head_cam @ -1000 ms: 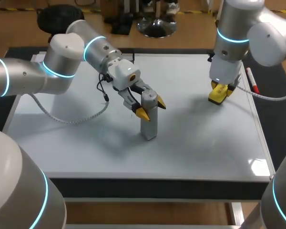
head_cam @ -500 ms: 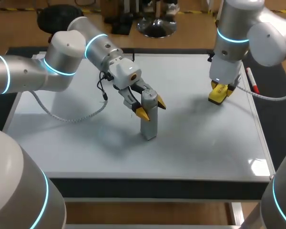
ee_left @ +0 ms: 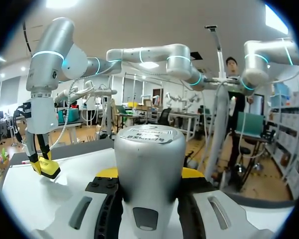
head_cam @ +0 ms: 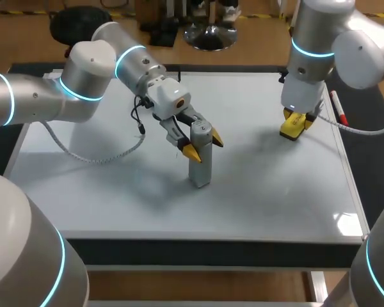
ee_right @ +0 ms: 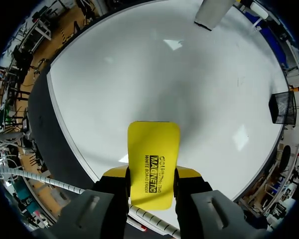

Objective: Pick up the inspection probe, press it on each red-marked spot on the whiteboard one by one, put down the probe, pick up the eraser, and wipe off all the red marks.

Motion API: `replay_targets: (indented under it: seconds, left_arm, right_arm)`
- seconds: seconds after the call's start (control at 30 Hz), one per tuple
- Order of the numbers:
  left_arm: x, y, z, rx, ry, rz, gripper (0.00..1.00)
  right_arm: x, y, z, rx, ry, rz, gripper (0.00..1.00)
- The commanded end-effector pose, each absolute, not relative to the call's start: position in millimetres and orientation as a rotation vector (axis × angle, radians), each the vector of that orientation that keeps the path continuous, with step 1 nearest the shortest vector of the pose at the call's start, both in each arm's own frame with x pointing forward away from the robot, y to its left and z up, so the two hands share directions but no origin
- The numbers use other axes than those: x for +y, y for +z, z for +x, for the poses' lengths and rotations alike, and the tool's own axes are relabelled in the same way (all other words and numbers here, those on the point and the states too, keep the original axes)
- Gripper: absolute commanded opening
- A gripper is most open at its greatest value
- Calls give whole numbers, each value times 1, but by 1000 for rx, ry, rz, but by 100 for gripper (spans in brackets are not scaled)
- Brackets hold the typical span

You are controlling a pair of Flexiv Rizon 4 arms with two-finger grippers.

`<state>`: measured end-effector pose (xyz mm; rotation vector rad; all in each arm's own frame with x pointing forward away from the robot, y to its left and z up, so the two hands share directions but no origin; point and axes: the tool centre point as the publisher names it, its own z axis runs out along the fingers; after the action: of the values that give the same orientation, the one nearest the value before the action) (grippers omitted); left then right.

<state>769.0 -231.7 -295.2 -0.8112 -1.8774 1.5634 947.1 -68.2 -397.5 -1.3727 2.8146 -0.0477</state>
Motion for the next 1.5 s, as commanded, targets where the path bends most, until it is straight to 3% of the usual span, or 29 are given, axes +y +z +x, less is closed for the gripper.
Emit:
replay_targets:
  seconds: [0.03, 0.9, 1.5]
  left_arm:
    - [-231, -294, 769, -1878, 1561, -820, 0]
    - [-140, -233, 823, -1915, 1569, -859, 0]
    - [-68, -238, 863, -1988, 1602, -753, 0]
  right_arm:
    - [-69, -397, 948, 2815, -52, -1376, 0]
    - [-69, -397, 948, 2815, -52, -1376, 0]
    - [-69, -397, 948, 2815, -52, -1376, 0]
